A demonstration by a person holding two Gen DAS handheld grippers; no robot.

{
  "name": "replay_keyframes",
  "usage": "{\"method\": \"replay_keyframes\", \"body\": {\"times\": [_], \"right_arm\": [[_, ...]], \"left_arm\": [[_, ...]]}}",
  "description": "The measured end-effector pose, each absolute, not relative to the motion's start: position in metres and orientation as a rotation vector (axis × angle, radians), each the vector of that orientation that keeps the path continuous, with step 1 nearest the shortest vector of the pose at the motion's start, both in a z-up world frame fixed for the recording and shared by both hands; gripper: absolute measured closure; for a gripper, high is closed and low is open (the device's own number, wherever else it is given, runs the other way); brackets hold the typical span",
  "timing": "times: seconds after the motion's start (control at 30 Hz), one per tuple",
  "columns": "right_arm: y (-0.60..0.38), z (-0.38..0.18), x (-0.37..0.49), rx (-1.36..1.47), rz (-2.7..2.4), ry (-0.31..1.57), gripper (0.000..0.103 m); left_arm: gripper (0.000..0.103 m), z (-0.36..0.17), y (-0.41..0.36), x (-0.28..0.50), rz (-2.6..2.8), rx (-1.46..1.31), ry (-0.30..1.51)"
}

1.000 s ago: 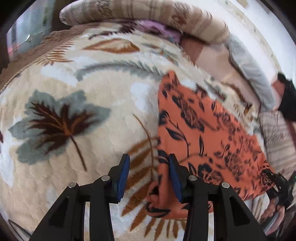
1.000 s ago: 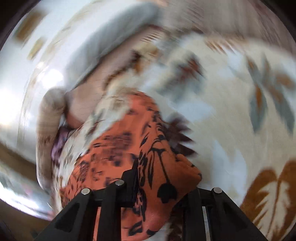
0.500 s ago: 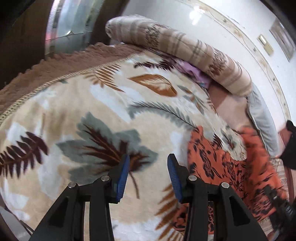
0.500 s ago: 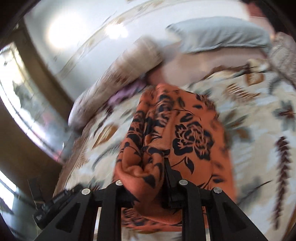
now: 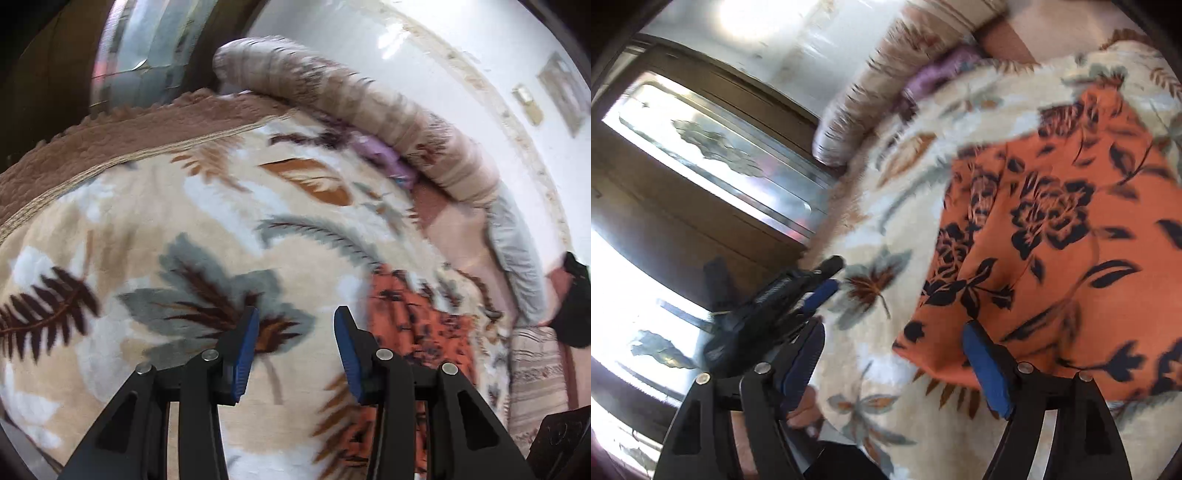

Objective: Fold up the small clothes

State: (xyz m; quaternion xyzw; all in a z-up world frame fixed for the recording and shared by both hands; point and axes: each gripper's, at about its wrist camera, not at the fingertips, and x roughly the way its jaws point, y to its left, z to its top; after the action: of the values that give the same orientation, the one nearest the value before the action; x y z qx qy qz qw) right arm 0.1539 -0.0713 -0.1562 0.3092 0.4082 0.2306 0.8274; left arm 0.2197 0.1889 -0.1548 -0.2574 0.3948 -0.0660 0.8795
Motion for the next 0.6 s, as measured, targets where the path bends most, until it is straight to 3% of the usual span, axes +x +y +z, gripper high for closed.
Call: {"method": "replay_keyframes", "body": {"times": [0.07, 0.13, 0.2, 0.33, 0.43, 0.6], "right_arm": [[-0.098, -0.145, 0.138, 0.676, 0.477, 0.779, 0.029], [-0.131, -0.136, 0.124, 0.67, 0.396, 0.71, 0.043], [-0.153, -0.136, 0.119, 0.65, 0.305, 0.699, 0.064], [-0.18, -0.166, 0.125, 0.676, 0.182, 0.78, 0.066], [-0.183, -0.211, 0.136, 0.705, 0.154, 0.923, 0.078], [-0.182, -0.194, 0.15, 0.605, 0.182, 0.936, 0.079]], "left_arm": [[0.06, -0.147, 0.17, 0.216, -0.244, -0.499, 0.781], [0.06, -0.141, 0.15, 0.211, -0.345, -0.454, 0.758], [0.059, -0.137, 0.129, 0.204, -0.438, -0.415, 0.742], [0.056, -0.138, 0.078, 0.193, -0.526, -0.271, 0.764], [0.055, -0.168, 0.044, 0.197, -0.415, -0.066, 0.902], [0.05, -0.182, 0.051, 0.202, -0.393, -0.073, 0.959]]}}
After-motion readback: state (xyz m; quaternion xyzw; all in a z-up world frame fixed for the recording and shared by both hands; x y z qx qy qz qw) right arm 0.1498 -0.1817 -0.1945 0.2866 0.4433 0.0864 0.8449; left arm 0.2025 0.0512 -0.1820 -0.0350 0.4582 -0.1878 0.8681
